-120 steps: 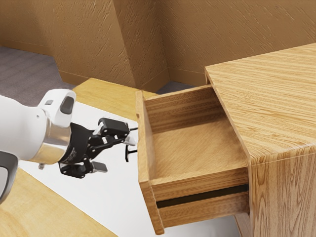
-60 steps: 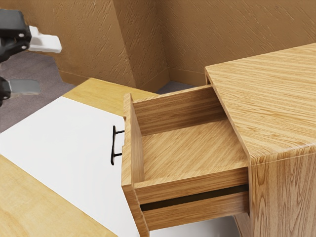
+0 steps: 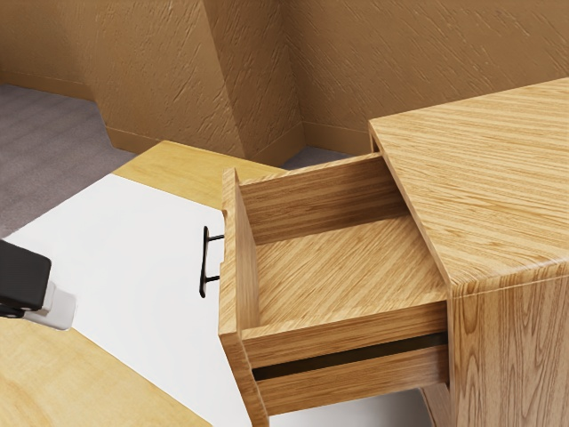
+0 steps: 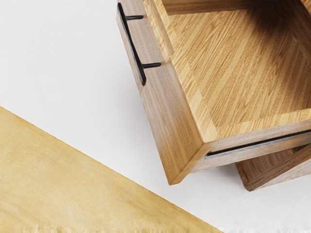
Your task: Pull the drawer handle with one arm to open the drawer
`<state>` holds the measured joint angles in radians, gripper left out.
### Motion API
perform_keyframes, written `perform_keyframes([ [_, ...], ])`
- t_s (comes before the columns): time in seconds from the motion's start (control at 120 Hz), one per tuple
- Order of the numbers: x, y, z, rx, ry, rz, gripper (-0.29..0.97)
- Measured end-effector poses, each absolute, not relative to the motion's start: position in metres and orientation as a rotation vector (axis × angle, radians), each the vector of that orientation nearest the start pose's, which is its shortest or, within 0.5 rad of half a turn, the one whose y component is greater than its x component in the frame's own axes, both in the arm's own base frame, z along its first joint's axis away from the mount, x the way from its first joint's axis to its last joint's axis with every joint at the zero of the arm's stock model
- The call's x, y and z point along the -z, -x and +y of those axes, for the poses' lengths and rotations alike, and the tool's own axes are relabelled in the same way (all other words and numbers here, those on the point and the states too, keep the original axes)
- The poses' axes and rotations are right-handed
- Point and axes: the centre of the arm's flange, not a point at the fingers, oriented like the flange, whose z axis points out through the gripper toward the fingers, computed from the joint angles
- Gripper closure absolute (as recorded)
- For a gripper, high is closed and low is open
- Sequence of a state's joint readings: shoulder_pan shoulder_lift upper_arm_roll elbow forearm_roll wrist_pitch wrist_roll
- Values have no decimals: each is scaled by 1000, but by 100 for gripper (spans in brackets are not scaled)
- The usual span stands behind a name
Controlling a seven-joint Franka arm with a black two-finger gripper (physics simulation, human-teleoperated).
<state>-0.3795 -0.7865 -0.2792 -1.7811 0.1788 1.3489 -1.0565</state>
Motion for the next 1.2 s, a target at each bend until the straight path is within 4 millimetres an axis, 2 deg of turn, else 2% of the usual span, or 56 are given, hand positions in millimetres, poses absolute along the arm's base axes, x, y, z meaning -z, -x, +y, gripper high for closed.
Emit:
perform_keyframes([
  [0.1,-804,-157,-195,673,2900,-772,0],
  [0.367,-782,-173,-200,493,2840,-766,0],
  [0.917,-776,-168,-207,455,2826,-751,0],
  [1.0,-762,-189,-219,340,2845,-738,0],
  [1.117,-756,-199,-233,248,2879,-737,0],
  [1.2,-744,-221,-245,168,2869,-742,0],
])
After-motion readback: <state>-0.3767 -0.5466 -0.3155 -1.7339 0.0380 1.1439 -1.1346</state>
